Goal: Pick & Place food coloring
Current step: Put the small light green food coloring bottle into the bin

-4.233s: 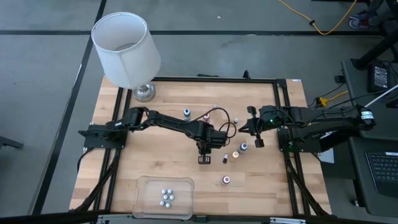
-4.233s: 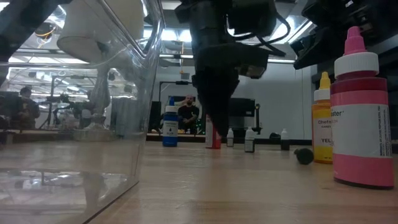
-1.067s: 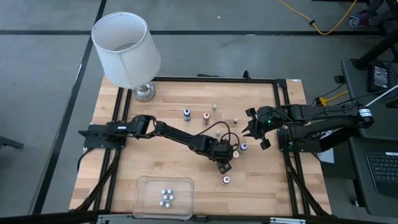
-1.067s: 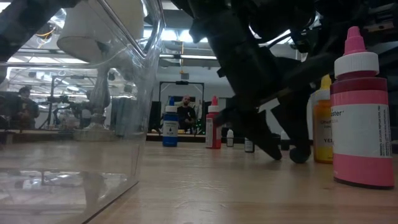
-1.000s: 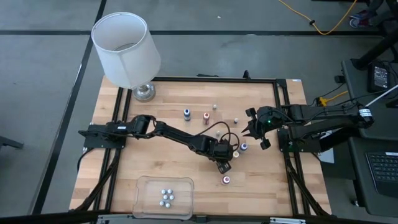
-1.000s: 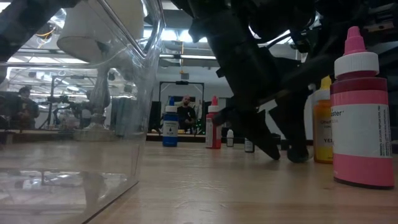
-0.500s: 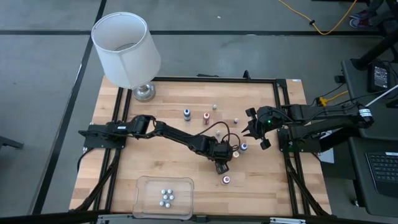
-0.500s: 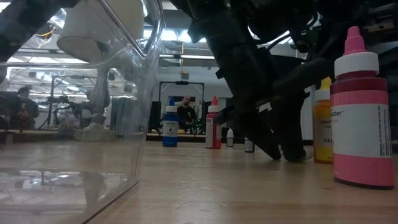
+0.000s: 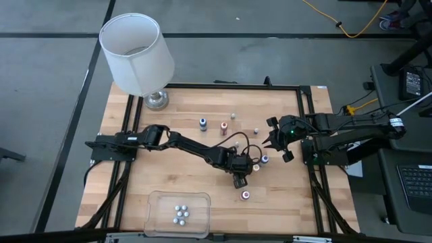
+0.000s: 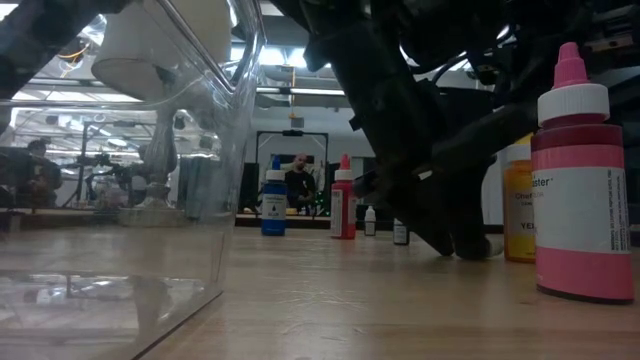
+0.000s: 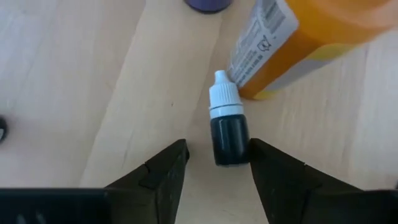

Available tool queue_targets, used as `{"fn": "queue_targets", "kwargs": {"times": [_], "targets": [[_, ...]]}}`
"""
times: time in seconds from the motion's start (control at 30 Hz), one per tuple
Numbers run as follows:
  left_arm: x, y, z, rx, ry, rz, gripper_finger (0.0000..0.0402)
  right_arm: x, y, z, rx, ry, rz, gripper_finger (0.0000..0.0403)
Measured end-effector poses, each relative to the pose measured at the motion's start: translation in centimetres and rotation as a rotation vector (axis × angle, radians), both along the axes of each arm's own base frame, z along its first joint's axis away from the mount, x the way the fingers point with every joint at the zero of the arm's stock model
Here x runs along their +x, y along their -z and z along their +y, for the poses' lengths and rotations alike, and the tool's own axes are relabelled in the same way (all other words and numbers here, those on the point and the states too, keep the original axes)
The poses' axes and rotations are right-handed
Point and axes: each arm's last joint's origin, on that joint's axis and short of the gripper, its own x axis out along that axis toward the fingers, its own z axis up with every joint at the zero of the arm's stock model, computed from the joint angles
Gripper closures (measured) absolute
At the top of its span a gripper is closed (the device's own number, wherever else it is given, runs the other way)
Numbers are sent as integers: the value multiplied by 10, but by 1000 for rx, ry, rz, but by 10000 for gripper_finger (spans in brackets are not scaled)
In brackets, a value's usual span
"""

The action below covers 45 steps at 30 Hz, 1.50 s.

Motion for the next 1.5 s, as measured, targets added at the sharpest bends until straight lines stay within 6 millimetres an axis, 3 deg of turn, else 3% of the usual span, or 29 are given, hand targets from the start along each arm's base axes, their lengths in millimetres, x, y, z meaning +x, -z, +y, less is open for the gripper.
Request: {"fn": "queue_targets", "kwargs": {"times": [0.33,0.63,0.9,1.0,1.2,1.37,1.5], "targets": [[0,0,1,6,0,1,267,0,0,0,0,0,0,331],[-2,1,2,-4,-4,28,336,0,0,0,0,1,0,331],[-18,-13,-2,23,-62,119,341,0,0,0,0,1,1,331],[-34,-36,-4,88,-98,174,341,0,0,0,0,1,-4,331],[-67,-108,-9,172,-190,104,341,11,-11,0,5,2,-160,331],[-98,-174,-8,189,-304,-72,342,23,-48,0,46,28,-429,330],[-119,-206,-9,233,-373,-184,342,28,-77,-2,79,55,-546,324]]}}
